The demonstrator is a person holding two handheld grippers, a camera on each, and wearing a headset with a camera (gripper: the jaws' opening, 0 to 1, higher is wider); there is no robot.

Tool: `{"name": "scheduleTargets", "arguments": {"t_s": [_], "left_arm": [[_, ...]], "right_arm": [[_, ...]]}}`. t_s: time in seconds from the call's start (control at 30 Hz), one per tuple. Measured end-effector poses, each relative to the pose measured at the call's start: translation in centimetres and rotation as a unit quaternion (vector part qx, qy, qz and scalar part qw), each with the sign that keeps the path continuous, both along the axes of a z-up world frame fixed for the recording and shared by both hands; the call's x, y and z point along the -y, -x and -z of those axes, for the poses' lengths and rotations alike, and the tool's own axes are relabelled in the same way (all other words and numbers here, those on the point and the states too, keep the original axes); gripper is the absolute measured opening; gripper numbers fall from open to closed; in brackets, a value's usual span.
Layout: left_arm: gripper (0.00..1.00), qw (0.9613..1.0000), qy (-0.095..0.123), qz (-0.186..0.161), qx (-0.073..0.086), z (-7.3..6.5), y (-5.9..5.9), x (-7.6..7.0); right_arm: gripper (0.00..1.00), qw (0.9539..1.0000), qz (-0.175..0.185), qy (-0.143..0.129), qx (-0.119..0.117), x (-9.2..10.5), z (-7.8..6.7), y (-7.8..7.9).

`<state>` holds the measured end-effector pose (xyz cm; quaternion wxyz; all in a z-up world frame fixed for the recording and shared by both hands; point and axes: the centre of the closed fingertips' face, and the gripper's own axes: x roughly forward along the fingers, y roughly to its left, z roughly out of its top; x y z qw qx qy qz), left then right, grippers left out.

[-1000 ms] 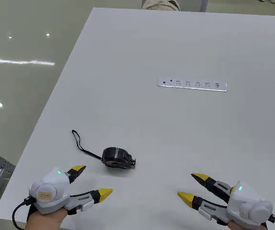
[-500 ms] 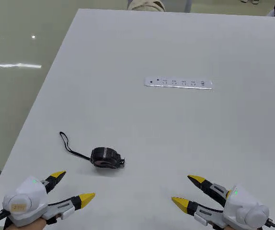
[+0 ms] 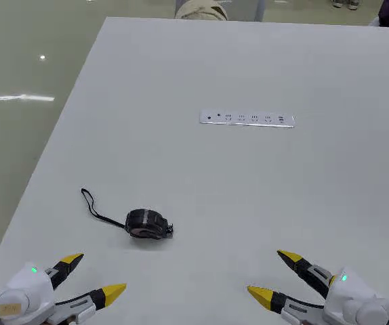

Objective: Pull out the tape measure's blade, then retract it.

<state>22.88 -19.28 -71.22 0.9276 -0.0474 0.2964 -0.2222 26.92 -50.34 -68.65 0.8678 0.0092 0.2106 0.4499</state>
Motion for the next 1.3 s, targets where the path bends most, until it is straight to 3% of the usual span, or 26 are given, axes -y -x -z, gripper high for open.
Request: {"name": "scheduleTargets", "arguments": {"t_s": [0.27, 0.47, 1.3], "left_arm": [[0.76, 0.9999, 0.011, 0.007, -0.007, 0.0, 1.2, 0.3], [0.77, 0.9998, 0.018, 0.002, -0.007, -0.1, 1.4, 0.0], [0.78, 0.9998, 0.018, -0.003, -0.009, -0.2, 2.5, -0.3]], "right_arm": [[0.72, 0.9997, 0.022, 0.008, -0.008, 1.2, 0.4, 0.5], [0.77, 0.9992, 0.033, 0.02, -0.006, 1.8, 0.5, 1.0], [0.77, 0.999, 0.038, 0.019, -0.011, 2.4, 0.8, 1.7]]}}
